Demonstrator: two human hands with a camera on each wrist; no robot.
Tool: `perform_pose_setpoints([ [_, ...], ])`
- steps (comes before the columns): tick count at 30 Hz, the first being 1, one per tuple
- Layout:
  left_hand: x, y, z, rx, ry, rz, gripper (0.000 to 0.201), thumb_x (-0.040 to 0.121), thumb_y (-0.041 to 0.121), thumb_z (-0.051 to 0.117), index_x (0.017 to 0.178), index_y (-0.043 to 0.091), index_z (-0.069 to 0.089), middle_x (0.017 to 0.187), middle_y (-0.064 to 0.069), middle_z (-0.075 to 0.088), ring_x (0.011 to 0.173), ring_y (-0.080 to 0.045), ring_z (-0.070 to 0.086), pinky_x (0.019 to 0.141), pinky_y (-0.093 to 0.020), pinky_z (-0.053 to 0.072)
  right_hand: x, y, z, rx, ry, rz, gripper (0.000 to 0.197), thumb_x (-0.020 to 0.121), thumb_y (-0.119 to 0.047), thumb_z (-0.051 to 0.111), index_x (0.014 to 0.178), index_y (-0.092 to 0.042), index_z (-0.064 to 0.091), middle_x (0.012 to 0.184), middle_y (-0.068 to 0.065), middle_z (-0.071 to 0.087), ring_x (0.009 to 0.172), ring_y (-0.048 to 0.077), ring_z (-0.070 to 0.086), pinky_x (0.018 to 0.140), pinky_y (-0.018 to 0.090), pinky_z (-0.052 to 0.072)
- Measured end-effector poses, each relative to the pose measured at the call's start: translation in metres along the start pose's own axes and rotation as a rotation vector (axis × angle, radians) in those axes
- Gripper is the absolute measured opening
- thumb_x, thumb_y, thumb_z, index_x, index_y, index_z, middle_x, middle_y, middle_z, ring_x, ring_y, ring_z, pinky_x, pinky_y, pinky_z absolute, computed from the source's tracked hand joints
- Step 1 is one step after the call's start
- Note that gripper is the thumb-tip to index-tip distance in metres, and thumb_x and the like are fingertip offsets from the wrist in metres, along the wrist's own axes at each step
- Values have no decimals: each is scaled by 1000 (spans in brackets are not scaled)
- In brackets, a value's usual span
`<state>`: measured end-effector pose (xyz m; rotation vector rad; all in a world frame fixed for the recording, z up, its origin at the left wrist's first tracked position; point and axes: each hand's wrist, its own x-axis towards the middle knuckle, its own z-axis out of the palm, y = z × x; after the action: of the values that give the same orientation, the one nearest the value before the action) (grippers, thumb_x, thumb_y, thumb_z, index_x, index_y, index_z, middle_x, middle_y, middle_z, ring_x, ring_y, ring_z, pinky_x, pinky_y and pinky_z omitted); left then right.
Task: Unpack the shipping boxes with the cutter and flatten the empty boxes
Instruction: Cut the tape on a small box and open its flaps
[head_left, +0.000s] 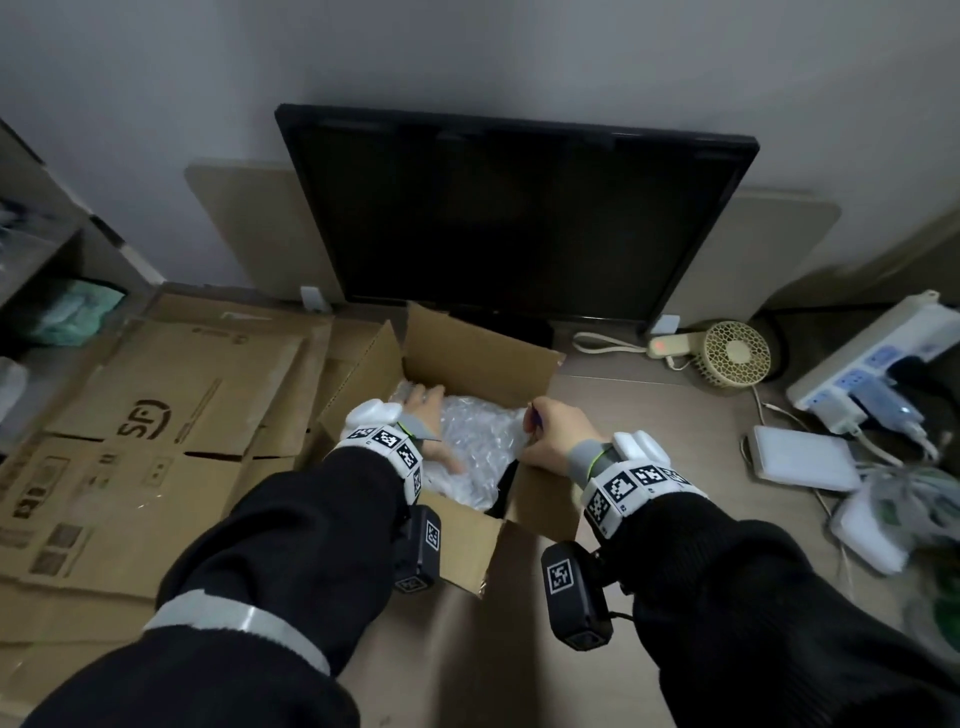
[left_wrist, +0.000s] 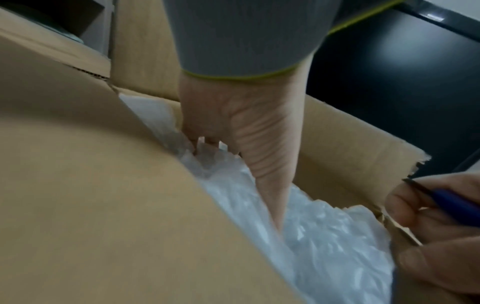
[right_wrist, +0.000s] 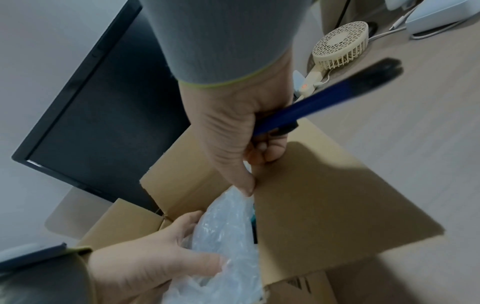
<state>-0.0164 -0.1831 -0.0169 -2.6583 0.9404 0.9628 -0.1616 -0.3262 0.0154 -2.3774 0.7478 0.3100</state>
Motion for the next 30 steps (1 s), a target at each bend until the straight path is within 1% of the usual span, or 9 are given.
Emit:
perform_pose_setpoints([
  [3,2,-5,-3,18,-32,-24,133,29,82,70,140,19,32,138,-7,32,132,-31,29,105,-49,36,2,-1,2,26,4,-14,13,78,-11,60,79,-19,49,68,-7,47,72,17,49,57,23,36],
  [6,1,-3,3,125,32,-27,116,30,87,66,124,23,46,125,-6,37,117,-29,34,97,-44,37,3,0,2,43,-10,-28,16,76,-12,64,83,-18,51,65,-8,45,60,10,45,49,16,32],
  [10,4,-4,7,107,105,24,115,28,89,65,120,23,47,120,-3,45,111,-26,36,98,-39,33,7,2,3,42,-44,-29,22,75,-12,66,77,-21,47,65,-7,44,56,6,41,48,17,32],
  [14,-2,-7,3,-55,32,45,98,40,74,77,117,20,49,108,4,59,98,-20,56,87,-35,47,8,1,2,25,-65,-27,34,76,-15,69,70,-25,37,67,-6,43,57,6,39,48,19,30],
  [17,-6,-13,3,-149,6,49,101,32,77,75,114,24,50,99,9,60,87,-15,60,79,-36,53,8,-2,1,-26,-68,-45,34,78,-15,67,68,-24,36,67,-7,43,57,7,39,47,19,29],
  [19,-5,-16,5,-181,-6,42,97,32,76,76,113,27,51,100,10,62,88,-15,61,80,-37,54,9,-4,1,-49,-72,-56,33,78,-17,67,68,-23,36,66,-7,42,60,11,40,48,19,29],
  [21,-6,-20,6,-213,-64,56,80,41,67,81,107,27,58,97,10,66,86,-13,64,80,-34,55,8,-7,2,-62,-71,-60,26,79,-16,66,73,-20,40,66,-8,42,64,15,44,49,22,30],
  [24,-8,-29,8,-316,-124,93,56,50,53,87,97,32,65,90,13,69,81,-8,66,78,-29,55,8,-13,7,-103,-40,-56,17,83,-16,59,78,-19,43,67,-8,41,75,21,46,62,25,34],
  [30,-19,-29,-2,-427,-67,103,41,53,36,91,85,30,66,90,10,71,87,-11,66,90,-36,53,2,-20,-5,-104,-38,-41,21,82,-18,59,75,-22,40,85,0,51,80,22,47,71,26,36],
])
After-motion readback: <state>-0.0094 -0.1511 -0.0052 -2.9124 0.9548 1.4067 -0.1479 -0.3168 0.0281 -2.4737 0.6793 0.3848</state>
